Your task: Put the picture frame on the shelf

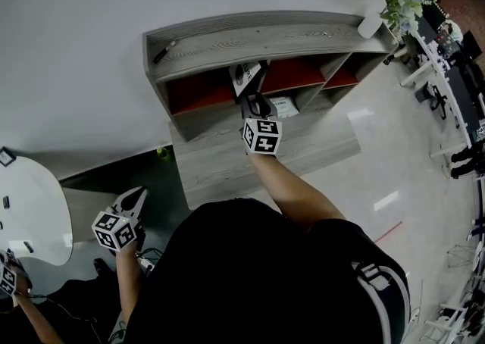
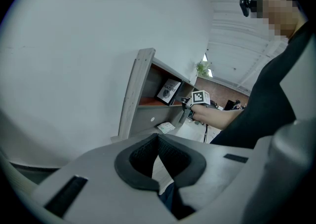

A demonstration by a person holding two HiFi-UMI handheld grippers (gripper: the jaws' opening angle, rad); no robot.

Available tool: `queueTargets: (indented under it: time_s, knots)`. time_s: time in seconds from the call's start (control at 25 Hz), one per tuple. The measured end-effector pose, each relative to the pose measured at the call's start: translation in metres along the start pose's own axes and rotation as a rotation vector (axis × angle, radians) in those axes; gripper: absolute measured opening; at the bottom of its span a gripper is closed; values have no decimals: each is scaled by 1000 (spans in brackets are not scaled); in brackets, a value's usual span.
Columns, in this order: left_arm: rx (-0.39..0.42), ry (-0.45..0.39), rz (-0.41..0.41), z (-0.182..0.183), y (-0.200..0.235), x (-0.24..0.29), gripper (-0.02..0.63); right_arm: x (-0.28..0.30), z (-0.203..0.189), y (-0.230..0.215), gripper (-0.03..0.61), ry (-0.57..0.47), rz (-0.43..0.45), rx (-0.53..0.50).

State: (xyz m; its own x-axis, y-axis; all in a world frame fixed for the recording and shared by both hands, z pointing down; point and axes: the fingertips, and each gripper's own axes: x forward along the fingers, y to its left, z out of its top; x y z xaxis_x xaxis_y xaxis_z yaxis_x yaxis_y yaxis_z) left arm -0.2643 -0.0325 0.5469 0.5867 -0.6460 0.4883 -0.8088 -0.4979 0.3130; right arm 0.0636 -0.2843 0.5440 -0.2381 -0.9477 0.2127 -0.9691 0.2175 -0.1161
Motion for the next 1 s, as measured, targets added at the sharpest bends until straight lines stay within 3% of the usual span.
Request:
queueTargets:
  time_s: [0.64, 1.0]
  knots:
    - [24, 8, -33, -11, -21, -11, 20, -44, -4, -3, 146, 23, -16, -36]
    - [36, 18, -59, -21, -38, -14, 18, -75, -2, -8, 100, 23, -23, -62]
